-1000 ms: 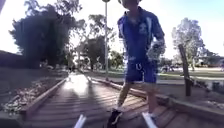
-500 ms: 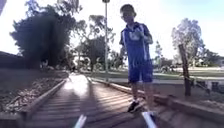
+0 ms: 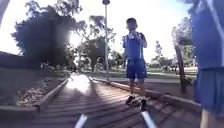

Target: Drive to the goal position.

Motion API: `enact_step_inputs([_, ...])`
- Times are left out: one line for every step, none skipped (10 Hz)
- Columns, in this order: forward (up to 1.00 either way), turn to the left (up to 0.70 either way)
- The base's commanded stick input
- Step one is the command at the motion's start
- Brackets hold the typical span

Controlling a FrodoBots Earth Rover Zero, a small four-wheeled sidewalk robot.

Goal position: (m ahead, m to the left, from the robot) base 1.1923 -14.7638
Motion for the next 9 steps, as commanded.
enact_step_inputs([0.59,0.58])
enact_step_inputs([0.59,0.58])
enact_step_inputs([0.59,0.58])
enact_step_inputs([0.59,0.58])
enact_step_inputs([0.59,0.58])
enact_step_inputs([0.59,0.58])
enact_step_inputs([0.59,0.58])
enact_step_inputs([0.59,0.58])
enact_step_inputs([0.59,0.58])
